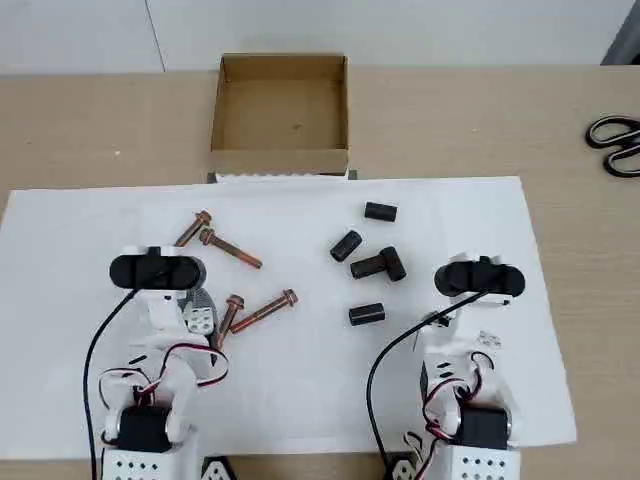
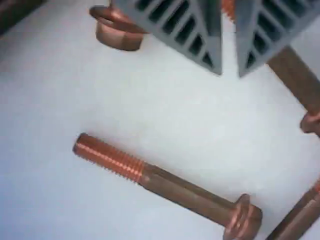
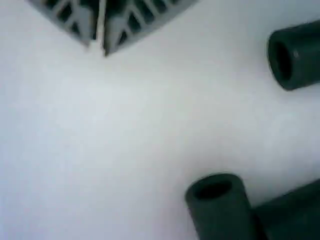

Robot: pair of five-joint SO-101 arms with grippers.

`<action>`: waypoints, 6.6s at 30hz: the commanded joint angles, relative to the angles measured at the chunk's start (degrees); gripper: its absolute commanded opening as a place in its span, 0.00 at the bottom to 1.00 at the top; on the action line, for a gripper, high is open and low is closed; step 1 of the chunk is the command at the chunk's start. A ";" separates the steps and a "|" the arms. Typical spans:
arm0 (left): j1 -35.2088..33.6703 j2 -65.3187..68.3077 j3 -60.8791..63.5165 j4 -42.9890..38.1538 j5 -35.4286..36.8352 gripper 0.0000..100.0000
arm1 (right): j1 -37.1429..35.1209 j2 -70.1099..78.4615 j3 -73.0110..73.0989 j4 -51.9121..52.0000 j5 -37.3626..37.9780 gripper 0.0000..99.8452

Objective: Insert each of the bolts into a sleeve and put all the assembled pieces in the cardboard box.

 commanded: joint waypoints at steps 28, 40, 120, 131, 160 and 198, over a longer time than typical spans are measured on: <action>-5.10 41.41 -58.86 20.57 0.97 0.01 | -0.48 -0.84 -0.26 -1.01 -0.35 0.00; -5.27 50.02 -65.19 25.76 1.32 0.01 | -0.84 -0.84 -0.18 -1.10 -0.62 0.01; -4.84 58.46 -26.07 -14.33 -14.07 0.09 | -13.76 131.30 -130.81 31.52 43.08 0.15; -4.84 58.46 -24.84 -15.91 -13.98 0.09 | -13.85 143.52 -144.97 31.87 45.01 0.19; -4.84 58.46 -24.75 -16.00 -11.25 0.09 | -12.00 155.38 -146.37 26.15 53.19 0.10; -4.75 58.37 -23.96 -17.49 -11.16 0.08 | -13.32 153.10 -146.29 32.66 32.44 0.19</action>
